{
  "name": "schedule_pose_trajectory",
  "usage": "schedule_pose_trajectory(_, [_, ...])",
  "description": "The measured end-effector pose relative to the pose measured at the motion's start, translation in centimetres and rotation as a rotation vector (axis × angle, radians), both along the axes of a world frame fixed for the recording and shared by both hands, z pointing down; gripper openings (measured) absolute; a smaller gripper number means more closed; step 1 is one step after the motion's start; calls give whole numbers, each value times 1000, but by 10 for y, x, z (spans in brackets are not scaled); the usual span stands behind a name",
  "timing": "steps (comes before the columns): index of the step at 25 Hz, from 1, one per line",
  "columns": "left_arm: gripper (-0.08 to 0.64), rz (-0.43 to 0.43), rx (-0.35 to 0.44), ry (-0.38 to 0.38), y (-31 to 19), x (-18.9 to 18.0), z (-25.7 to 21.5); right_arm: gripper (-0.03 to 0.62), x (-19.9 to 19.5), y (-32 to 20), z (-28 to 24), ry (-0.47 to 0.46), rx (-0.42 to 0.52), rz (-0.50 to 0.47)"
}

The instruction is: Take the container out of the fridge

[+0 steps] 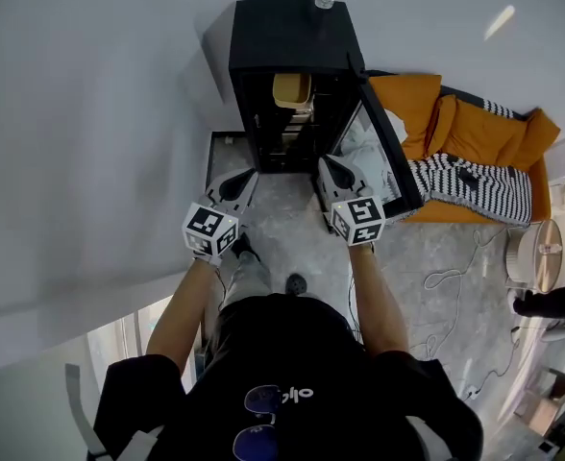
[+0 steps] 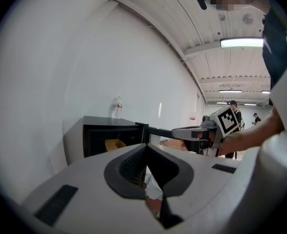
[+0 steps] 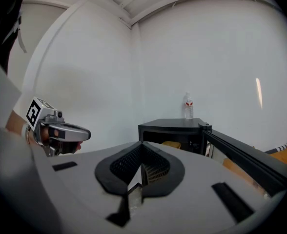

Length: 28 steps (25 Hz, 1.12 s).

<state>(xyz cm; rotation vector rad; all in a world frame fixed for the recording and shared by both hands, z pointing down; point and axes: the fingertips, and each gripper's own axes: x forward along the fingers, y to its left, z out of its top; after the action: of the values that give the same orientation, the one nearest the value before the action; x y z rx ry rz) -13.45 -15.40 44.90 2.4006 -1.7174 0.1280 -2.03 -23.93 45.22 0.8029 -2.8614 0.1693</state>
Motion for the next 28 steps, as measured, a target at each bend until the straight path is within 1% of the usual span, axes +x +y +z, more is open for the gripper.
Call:
schedule_pose_trajectory(3, [6,28,-4,12,-26,-28,4,6,-24,-21,7,0,-10,48])
schedule_pose_trajectory(7, [6,88,-22,29,-61,-63,17,7,-62,-45,19,7,-37,108])
schedule_pose_trajectory(12, [6,159,-47,44,-99,-95,32,6,-100,-69,34,13,-64,185])
schedule_pose_trajectory(17, [6,231,-75,64,-124,-111,49,7,-123,-84,51,21,-87,259])
schedule_pose_trajectory(21, [6,279,-87,75,-138,-117,57,6,-131,-91,61,24,-97,321])
schedule_pose_trajectory(24, [6,290,-84,83,-144,-120,57,7,-131,-92,63,19,-107,353])
schedule_pose_trajectory(28, [6,296,-74,94,-144,-120,56,7,-130,-88,65,24,-108,371])
